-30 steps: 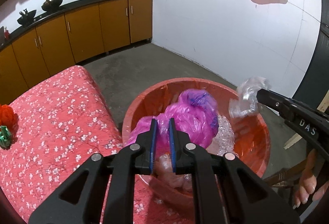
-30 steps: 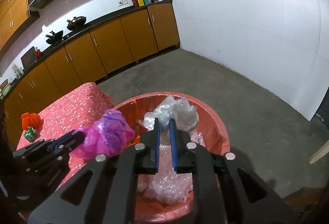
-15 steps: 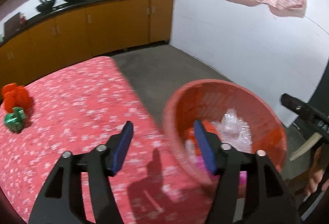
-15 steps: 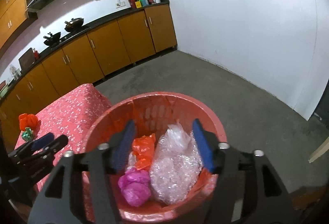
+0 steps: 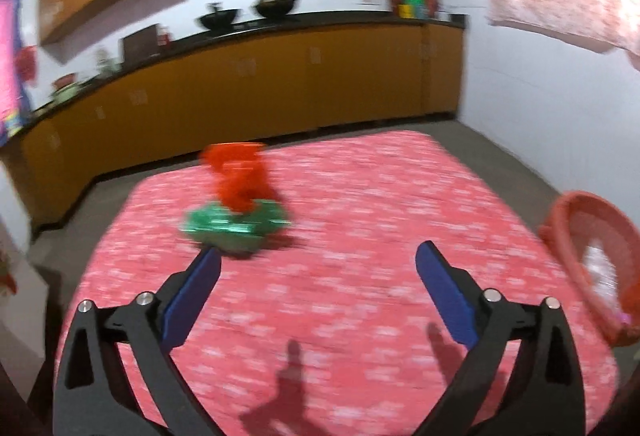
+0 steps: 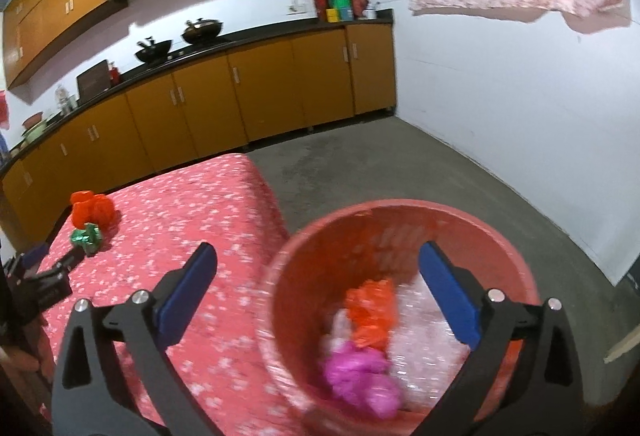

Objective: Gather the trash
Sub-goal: 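Move both open tools back over the green and red bags on the bed, then grasp the green bag with the left tool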

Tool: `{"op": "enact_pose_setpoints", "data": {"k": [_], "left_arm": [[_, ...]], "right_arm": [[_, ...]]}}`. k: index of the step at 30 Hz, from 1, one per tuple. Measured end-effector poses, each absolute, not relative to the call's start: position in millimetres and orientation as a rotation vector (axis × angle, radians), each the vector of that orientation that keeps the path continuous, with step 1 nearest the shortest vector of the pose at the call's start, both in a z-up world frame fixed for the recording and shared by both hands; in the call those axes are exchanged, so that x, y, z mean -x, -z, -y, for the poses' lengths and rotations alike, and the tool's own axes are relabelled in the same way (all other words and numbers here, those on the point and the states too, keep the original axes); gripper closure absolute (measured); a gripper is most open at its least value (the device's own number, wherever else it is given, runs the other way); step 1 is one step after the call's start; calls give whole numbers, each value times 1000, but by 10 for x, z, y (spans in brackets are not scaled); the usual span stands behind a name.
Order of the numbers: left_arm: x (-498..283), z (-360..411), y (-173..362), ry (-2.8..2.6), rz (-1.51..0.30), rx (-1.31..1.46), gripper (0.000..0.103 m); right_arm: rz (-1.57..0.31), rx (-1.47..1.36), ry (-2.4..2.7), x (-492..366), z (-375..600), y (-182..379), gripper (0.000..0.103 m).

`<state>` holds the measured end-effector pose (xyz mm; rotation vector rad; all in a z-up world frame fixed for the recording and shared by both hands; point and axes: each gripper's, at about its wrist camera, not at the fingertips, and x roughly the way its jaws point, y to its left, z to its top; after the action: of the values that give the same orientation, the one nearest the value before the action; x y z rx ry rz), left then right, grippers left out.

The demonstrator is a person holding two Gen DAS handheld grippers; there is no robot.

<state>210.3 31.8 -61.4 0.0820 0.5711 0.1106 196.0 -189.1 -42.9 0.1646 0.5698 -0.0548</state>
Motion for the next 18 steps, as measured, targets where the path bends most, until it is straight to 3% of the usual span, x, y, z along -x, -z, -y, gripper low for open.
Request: {"op": "enact_pose_setpoints", "data": {"k": [7, 18], "left_arm": [[-2513, -974, 746, -212, -636, -27, 2], [-3006, -1086, 947, -104, -726, -65, 5]], "right_arm": [[-604, -153, -14, -2201, 1457, 491, 4], [-666, -139, -45, -2492, 1220, 657, 4]]}}
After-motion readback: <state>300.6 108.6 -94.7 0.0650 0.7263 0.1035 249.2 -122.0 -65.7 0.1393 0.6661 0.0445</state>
